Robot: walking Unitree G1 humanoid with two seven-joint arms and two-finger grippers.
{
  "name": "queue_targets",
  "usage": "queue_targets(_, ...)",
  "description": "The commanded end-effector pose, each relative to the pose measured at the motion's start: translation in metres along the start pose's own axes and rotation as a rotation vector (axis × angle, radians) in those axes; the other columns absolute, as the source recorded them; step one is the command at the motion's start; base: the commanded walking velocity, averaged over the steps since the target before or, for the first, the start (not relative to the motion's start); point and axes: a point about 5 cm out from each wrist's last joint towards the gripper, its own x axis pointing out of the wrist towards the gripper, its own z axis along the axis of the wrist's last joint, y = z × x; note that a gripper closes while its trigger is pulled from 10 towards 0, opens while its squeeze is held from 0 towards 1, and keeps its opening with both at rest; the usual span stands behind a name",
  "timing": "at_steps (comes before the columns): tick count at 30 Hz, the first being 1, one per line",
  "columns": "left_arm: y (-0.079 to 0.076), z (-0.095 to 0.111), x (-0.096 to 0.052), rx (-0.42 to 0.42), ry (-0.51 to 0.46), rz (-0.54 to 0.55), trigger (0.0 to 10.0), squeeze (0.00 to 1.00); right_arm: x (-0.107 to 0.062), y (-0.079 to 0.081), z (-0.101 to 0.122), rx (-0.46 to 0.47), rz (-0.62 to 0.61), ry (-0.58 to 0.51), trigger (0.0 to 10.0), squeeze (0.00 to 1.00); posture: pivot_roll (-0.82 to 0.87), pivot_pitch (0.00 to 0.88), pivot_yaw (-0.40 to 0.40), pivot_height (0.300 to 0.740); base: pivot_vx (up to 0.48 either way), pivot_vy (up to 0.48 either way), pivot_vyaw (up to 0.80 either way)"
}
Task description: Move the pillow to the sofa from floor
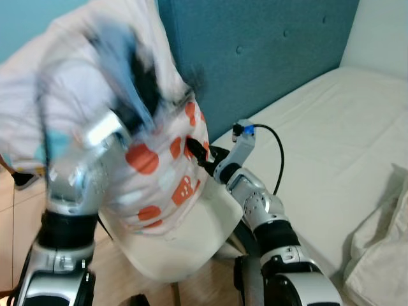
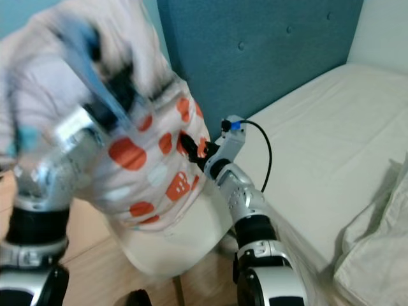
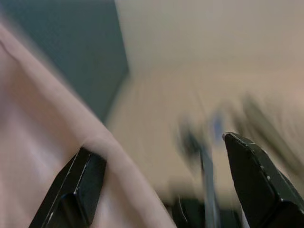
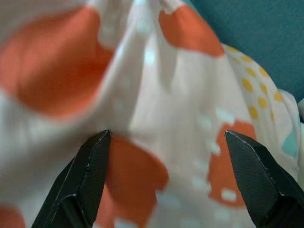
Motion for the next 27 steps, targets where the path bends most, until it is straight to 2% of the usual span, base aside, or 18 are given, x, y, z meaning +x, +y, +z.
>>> queue_targets(1,0.012,-0.045,-0.011,-0.010,0.194,0.079,10.0,0.00,0.000,0.001,0.001,0.017,0.001,-0.011,10.0,0.00,-0.18,0.101,0.099,0.565,0.000,0.000,0.00)
queue_targets(4,0.018,-0.057,-0.016,0.009,0.258,0.129,10.0,0.00,0.000,0.000,0.002,0.018,-0.001,-0.014,10.0,0.00,-0.18,0.101,0.099,0.565,0.000,0.000,0.00)
queue_targets(5,0.030,-0.065,-0.021,0.090,0.325,0.215,10.0,0.00,0.000,0.000,0.003,0.019,-0.003,-0.017,10.0,0.00,-0.18,0.104,0.100,0.565,0.000,0.000,0.00)
queue_targets(6,0.030,-0.065,-0.021,0.090,0.325,0.215,10.0,0.00,0.000,0.000,0.003,0.019,-0.003,-0.017,10.0,0.00,-0.18,0.104,0.100,0.565,0.000,0.000,0.00)
queue_targets(7,0.045,-0.070,-0.028,0.173,0.391,0.317,10.0,0.00,0.000,-0.001,0.003,0.021,-0.004,-0.020,10.0,0.00,-0.17,0.106,0.098,0.565,0.000,0.000,0.00)
queue_targets(8,0.045,-0.070,-0.028,0.173,0.391,0.317,10.0,0.00,0.000,-0.001,0.003,0.021,-0.004,-0.020,10.0,0.00,-0.17,0.106,0.098,0.565,0.000,0.000,0.00)
queue_targets(9,0.063,-0.072,-0.037,0.330,0.467,0.426,10.0,0.00,0.000,0.000,0.004,0.023,-0.004,-0.024,10.0,0.00,-0.17,0.109,0.100,0.565,0.000,0.000,0.00)
queue_targets(10,0.080,-0.068,-0.046,0.530,0.525,0.533,10.0,0.00,0.000,0.000,0.004,0.025,-0.004,-0.027,10.0,0.00,-0.17,0.110,0.102,0.565,0.000,0.000,0.00)
queue_targets(12,0.080,-0.068,-0.046,0.530,0.525,0.533,10.0,0.00,0.000,0.000,0.004,0.025,-0.004,-0.027,10.0,0.00,-0.17,0.110,0.102,0.565,0.000,0.000,0.00)
queue_targets(14,0.096,-0.057,-0.054,0.875,0.579,0.612,10.0,0.00,0.000,0.000,0.005,0.028,-0.004,-0.032,10.0,0.00,-0.18,0.112,0.105,0.565,0.000,0.000,0.00)
queue_targets(15,0.098,-0.052,-0.055,0.983,0.571,0.619,10.0,0.00,0.000,0.001,0.006,0.029,-0.004,-0.034,10.0,0.00,-0.18,0.113,0.105,0.565,0.000,0.000,0.00)
queue_targets(16,0.098,-0.052,-0.055,0.983,0.571,0.619,10.0,0.00,0.000,0.001,0.006,0.029,-0.004,-0.034,10.0,0.00,-0.18,0.113,0.105,0.565,0.000,0.000,0.00)
queue_targets(18,0.097,-0.038,-0.043,1.152,0.496,0.601,10.0,0.00,0.000,0.000,0.007,0.030,-0.005,-0.037,10.0,0.00,-0.18,0.114,0.097,0.565,0.000,0.000,0.00)
queue_targets(19,0.097,-0.038,-0.043,1.152,0.496,0.601,10.0,0.00,0.000,0.000,0.007,0.030,-0.005,-0.037,10.0,0.00,-0.18,0.114,0.097,0.565,0.000,0.000,0.00)
queue_targets(20,0.095,-0.033,-0.036,1.199,0.459,0.584,10.0,0.00,0.000,0.001,0.007,0.028,-0.005,-0.036,10.0,0.00,-0.18,0.115,0.102,0.565,0.000,0.000,0.00)
queue_targets(22,0.095,-0.029,-0.031,1.227,0.425,0.579,10.0,0.00,0.000,0.001,0.007,0.027,-0.004,-0.035,10.0,0.00,-0.18,0.115,0.103,0.565,0.000,0.000,0.00)
queue_targets(26,0.093,-0.028,-0.021,1.206,0.374,0.562,10.0,0.00,0.000,0.001,0.007,0.027,-0.005,-0.039,10.0,0.00,-0.19,0.115,0.109,0.565,0.000,0.000,0.00)
queue_targets(27,0.087,-0.031,-0.014,1.158,0.340,0.538,10.0,0.00,0.000,0.001,0.007,0.028,-0.007,-0.042,10.0,0.00,-0.19,0.116,0.113,0.565,0.000,0.000,0.00)
